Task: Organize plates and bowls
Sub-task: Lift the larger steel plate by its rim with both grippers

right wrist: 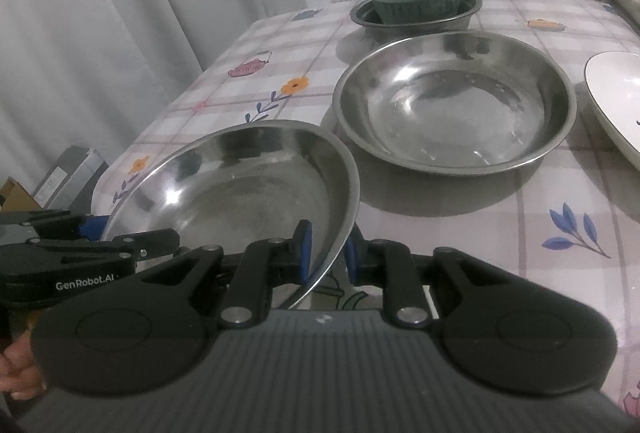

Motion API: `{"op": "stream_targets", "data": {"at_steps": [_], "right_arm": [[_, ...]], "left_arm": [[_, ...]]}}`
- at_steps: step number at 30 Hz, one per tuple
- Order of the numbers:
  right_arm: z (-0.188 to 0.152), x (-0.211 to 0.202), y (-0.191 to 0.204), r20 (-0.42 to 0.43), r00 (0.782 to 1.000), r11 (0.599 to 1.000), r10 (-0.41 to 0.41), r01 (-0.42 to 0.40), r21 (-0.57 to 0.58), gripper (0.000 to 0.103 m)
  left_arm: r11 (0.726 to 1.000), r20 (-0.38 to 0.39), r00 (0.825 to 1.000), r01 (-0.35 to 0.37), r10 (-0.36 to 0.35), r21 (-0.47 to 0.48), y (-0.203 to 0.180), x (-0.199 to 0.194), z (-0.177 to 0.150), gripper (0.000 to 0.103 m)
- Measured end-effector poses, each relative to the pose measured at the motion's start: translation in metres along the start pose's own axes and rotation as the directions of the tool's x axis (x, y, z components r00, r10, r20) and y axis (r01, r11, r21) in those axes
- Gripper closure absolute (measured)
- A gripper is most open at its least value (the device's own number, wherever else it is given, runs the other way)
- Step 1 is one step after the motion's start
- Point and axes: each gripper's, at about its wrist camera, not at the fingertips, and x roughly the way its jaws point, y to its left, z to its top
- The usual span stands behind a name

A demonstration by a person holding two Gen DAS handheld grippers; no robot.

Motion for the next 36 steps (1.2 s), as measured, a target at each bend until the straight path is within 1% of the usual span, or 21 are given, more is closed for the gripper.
{"op": "stream_targets", "data": {"at_steps": [21, 27, 32, 36], "right_arm": [[0.001, -0.006, 0.004, 0.022, 1.000, 0.999, -0.016, 0.017, -0.033, 0.083], [0.000, -0.003, 0.002, 0.016, 1.000, 0.999, -0.020, 0.021, -0.029, 0.083], [-0.003, 0.004, -0.002, -0.002, 1.000, 1.000, -0.021, 0.021, -0.010, 0.083], [-0.004, 0.005, -0.002, 0.001, 1.000, 1.000, -0.019, 0.019, -0.009, 0.082]], "left_arm": [[1.000, 0.027, 1.000, -0.006, 0.005, 0.023, -0.004, -0.010, 0.000, 0.053], [1.000, 0.000, 1.000, 0.016, -0.016, 0.014, -0.002, -0.001, -0.001, 0.053], [1.000, -0.015, 1.000, 0.017, -0.017, 0.010, -0.001, 0.005, -0.003, 0.054], [1.000, -0.011, 1.000, 0.016, -0.016, 0.013, 0.001, 0.007, -0.003, 0.054]]}}
